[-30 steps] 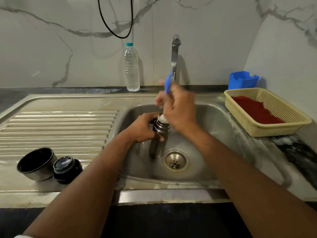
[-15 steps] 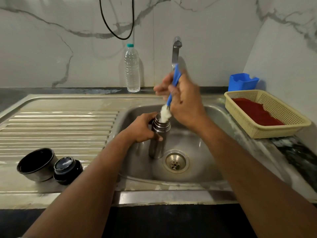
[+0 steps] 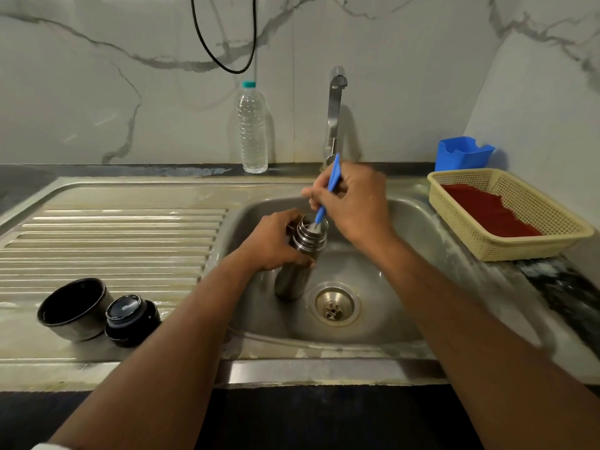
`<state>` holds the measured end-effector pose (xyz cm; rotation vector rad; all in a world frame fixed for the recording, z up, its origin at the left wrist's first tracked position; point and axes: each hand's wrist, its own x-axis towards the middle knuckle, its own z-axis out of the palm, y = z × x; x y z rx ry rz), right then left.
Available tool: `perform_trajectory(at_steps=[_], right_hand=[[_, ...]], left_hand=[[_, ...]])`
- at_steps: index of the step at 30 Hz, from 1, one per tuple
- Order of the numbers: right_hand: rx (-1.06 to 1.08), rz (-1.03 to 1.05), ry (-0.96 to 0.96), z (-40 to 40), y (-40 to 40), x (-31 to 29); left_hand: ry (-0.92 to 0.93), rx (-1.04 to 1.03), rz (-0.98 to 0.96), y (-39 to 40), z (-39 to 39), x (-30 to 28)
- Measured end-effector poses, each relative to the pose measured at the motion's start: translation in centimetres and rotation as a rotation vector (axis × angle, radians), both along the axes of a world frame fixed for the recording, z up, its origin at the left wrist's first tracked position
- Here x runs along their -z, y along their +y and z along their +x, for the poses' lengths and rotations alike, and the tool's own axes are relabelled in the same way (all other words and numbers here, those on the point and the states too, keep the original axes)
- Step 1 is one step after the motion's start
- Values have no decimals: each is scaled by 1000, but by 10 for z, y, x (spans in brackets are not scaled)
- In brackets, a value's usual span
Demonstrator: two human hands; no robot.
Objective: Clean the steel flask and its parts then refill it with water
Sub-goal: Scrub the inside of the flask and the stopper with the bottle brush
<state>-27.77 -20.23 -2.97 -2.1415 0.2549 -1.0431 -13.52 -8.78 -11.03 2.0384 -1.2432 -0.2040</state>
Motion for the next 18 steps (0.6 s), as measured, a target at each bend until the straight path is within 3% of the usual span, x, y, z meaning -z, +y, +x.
perform_trajectory(at_steps=[2,6,11,15,18], right_hand=[[-9,-29,1,3,0,0],[-7,4,-209,-3,1,-19],[-137,32,180,3,4,6],[-297,-16,188,-4,-7,-9],[-308,59,114,-8,-11,-4]], left_hand=[[-9,-9,1,2,-2,-1],[-9,8,16,2,-6,-4],[-7,33,29,0,-7,-3],[72,83,-21,-1,-6,-1],[87,87,-34,-2,-1,1]])
